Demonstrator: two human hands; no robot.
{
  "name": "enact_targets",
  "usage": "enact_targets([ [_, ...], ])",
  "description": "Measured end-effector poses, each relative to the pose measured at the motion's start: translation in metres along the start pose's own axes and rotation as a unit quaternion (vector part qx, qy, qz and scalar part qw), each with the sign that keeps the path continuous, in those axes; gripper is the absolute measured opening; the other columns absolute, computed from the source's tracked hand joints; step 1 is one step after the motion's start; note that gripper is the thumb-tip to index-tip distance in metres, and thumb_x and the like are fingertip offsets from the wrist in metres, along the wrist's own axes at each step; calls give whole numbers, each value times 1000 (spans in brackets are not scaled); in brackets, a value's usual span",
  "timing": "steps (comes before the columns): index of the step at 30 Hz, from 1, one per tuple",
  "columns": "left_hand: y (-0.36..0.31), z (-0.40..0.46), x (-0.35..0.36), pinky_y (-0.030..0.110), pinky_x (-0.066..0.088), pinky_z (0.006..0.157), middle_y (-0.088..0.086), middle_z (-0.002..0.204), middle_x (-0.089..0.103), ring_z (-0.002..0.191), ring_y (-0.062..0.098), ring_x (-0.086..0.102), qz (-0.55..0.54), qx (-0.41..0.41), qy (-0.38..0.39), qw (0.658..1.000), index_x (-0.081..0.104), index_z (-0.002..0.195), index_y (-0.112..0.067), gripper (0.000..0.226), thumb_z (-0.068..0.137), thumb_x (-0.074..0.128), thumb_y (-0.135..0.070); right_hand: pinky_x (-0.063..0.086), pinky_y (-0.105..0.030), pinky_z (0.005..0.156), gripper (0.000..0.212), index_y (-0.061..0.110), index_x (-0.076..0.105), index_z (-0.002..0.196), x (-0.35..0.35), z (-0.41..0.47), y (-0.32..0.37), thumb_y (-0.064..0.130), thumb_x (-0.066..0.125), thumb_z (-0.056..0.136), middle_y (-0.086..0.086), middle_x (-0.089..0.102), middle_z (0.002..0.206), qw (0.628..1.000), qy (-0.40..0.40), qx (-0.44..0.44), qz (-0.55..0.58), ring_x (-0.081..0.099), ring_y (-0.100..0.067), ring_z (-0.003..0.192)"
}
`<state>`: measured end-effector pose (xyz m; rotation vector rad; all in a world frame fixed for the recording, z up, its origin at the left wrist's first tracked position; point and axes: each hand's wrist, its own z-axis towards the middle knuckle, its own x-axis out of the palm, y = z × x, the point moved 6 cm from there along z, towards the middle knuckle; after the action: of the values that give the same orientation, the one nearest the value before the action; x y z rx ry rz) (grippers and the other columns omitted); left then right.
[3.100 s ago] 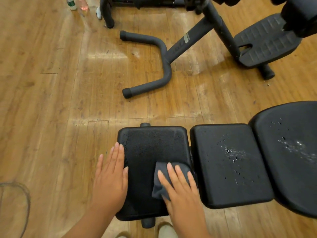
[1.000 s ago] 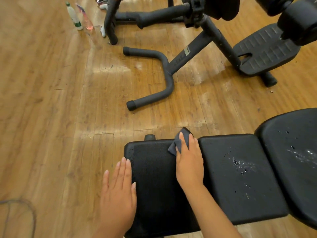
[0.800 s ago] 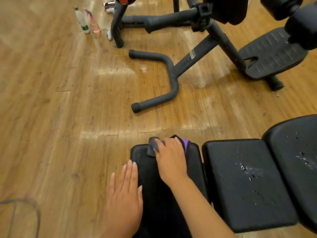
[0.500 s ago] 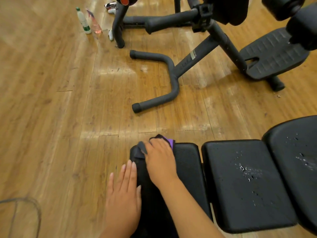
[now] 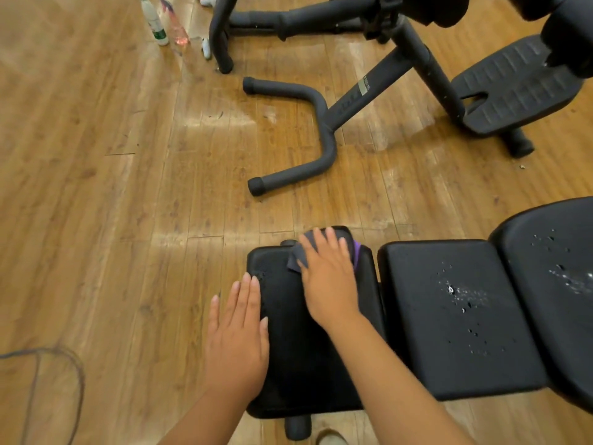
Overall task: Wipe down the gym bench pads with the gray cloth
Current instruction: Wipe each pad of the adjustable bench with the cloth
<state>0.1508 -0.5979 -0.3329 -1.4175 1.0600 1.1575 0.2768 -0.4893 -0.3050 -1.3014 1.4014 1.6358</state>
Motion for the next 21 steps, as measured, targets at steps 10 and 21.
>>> enact_targets([
  [10, -1, -1, -1, 47, 17, 113, 6, 153, 27, 141, 20, 23, 11, 4, 8, 1000, 21, 148, -9, 58, 96, 13, -34, 3, -36, 114, 63, 18, 20, 148, 2, -35, -42, 14, 51, 92, -11, 14, 156, 1000, -16, -12, -21, 10, -25, 144],
  [21, -2, -1, 0, 43, 13, 116, 4, 156, 19, 143, 15, 16, -37, 1, 29, 999, 13, 150, -12, 59, 95, 11, -34, 2, -34, 115, 93, 27, 14, 148, 33, -196, -55, 19, 62, 70, 6, -2, 158, 999, 29, 27, 29, 0, -18, 145],
])
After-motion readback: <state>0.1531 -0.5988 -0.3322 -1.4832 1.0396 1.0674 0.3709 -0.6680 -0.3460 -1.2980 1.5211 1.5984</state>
